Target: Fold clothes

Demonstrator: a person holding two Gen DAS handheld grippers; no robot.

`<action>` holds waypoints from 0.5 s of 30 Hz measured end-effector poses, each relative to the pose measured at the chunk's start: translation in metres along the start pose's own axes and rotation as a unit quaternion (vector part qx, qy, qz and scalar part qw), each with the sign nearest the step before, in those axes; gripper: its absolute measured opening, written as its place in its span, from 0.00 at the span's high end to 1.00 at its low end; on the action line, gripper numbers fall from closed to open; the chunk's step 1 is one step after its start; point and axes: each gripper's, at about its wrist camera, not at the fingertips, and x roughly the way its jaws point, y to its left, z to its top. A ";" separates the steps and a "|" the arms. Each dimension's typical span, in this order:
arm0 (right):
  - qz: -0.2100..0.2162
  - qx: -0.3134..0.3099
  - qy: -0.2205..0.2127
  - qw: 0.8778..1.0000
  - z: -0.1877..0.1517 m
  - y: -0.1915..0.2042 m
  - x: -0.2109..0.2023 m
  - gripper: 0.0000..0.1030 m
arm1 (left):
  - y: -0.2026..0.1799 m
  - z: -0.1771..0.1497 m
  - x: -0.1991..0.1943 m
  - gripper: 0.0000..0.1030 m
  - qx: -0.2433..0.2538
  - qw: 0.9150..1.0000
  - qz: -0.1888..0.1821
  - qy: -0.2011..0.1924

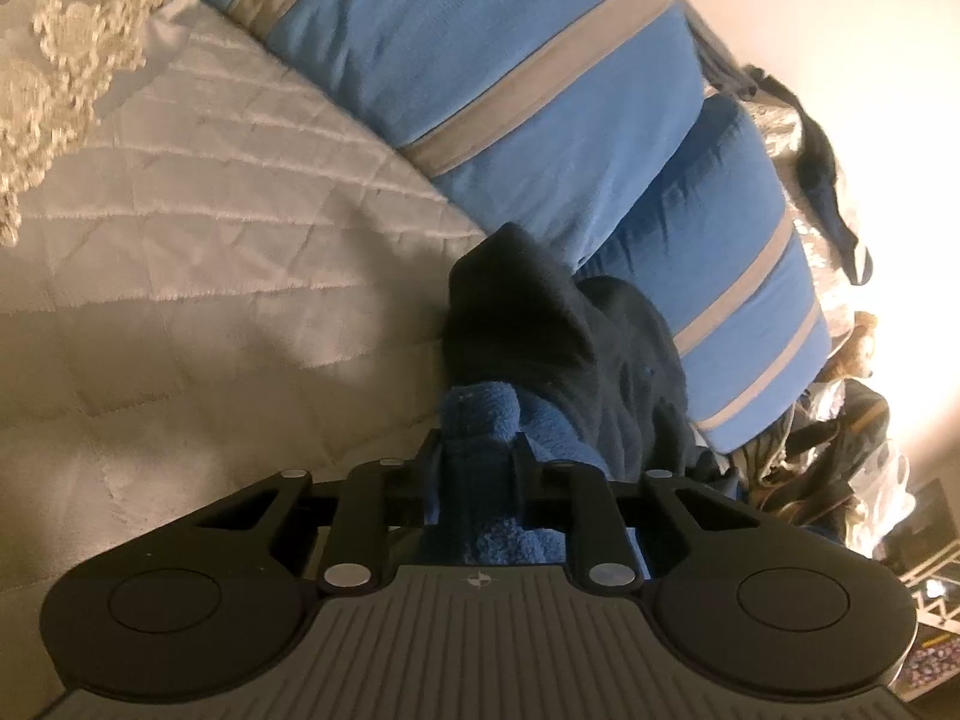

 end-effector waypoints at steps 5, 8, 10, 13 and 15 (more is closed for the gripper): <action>0.015 -0.063 -0.059 0.996 0.004 0.029 -0.021 0.87 | -0.031 0.008 -0.027 0.82 0.037 0.997 -0.022 -0.060; 0.011 -0.077 -0.084 0.993 0.007 0.036 -0.028 0.88 | -0.052 0.012 -0.034 0.82 0.071 0.994 -0.004 -0.088; 0.005 -0.085 -0.099 0.991 0.011 0.039 -0.031 0.88 | -0.067 0.015 -0.034 0.82 0.098 0.990 0.015 -0.105; -0.006 -0.092 -0.119 0.989 0.017 0.045 -0.030 0.88 | -0.084 0.021 -0.025 0.82 0.114 0.985 0.035 -0.128; -0.012 -0.091 -0.129 0.987 0.022 0.048 -0.027 0.88 | -0.095 0.028 -0.017 0.82 0.119 0.982 0.049 -0.141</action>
